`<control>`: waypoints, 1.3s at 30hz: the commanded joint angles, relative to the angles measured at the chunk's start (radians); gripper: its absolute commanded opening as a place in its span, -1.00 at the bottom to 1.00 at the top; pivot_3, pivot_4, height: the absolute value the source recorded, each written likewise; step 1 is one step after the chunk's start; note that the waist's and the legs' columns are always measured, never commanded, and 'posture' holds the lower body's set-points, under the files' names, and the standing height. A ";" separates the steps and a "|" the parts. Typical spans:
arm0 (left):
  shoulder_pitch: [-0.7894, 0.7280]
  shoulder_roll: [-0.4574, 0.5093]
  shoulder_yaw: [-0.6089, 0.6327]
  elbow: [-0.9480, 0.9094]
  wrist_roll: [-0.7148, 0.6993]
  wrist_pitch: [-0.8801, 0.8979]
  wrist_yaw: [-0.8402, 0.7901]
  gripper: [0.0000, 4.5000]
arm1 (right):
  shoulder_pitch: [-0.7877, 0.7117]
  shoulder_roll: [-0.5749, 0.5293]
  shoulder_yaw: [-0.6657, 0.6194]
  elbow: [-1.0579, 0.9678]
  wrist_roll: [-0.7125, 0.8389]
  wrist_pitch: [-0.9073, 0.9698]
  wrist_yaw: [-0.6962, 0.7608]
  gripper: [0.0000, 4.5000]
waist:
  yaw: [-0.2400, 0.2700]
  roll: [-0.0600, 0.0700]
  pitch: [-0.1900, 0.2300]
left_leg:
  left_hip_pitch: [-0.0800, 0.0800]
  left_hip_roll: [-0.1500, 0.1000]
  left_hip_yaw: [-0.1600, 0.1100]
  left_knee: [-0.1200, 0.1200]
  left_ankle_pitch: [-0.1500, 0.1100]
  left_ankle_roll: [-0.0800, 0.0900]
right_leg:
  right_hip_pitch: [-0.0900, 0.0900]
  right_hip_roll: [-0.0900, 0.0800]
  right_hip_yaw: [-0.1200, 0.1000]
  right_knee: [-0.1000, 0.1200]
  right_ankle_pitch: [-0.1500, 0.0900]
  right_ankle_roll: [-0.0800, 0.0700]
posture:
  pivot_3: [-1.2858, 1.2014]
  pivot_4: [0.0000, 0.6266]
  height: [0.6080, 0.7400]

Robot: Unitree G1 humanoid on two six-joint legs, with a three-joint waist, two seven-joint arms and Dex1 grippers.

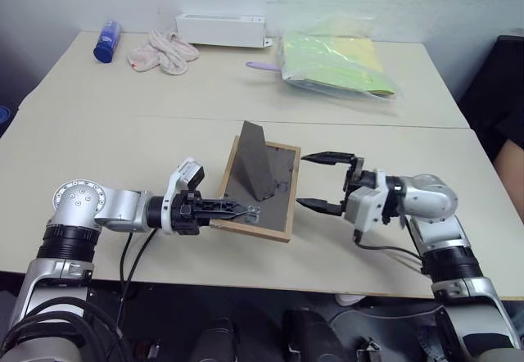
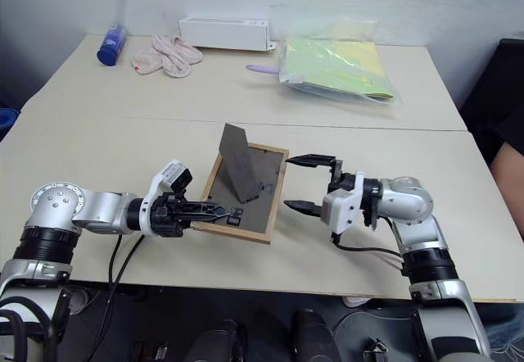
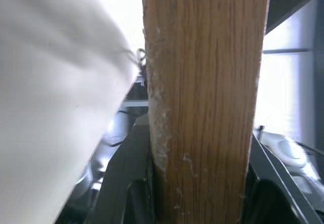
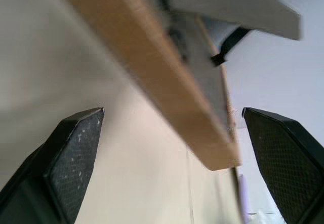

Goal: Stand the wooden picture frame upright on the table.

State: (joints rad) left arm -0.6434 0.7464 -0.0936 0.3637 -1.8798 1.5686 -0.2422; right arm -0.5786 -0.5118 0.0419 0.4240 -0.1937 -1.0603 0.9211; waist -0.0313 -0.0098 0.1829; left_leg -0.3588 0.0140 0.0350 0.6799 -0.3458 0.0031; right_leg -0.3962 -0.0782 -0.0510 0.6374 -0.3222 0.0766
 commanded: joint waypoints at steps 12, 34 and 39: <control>-0.034 0.053 -0.069 -0.015 -0.092 -0.011 -0.029 -0.43 | -0.062 0.007 0.021 0.105 -0.436 -0.169 -0.618 -0.07 | 0.001 0.000 0.000 | 0.000 0.000 0.001 0.001 0.000 -0.001 | 0.000 0.001 0.000 0.001 0.000 0.000 | 0.03 -0.52 1.00; 0.300 0.218 0.342 -0.305 0.288 -0.392 -0.086 0.56 | -0.011 -0.018 0.132 0.041 -0.090 0.003 -0.631 -0.43 | -0.010 0.001 0.002 | 0.000 0.000 0.000 0.000 0.001 -0.002 | 0.000 0.001 0.001 0.000 -0.001 -0.001 | 0.03 -0.52 1.00; 0.416 0.203 0.273 -0.455 0.859 -0.952 -0.522 0.63 | 0.113 0.005 0.121 -0.158 0.490 0.432 -0.327 -0.43 | 0.007 0.001 0.002 | -0.001 0.000 0.000 -0.002 0.001 -0.002 | 0.000 0.001 -0.001 -0.002 -0.001 -0.001 | 0.03 -0.52 1.00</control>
State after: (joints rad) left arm -0.2274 0.9548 0.2011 -0.0297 -1.1798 0.7979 -0.6440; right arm -0.4795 -0.5186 0.1919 0.3570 0.0951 -0.7595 0.5226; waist -0.0245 -0.0085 0.1851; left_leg -0.3597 0.0144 0.0347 0.6784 -0.3447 0.0017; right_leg -0.3960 -0.0773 -0.0520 0.6349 -0.3231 0.0751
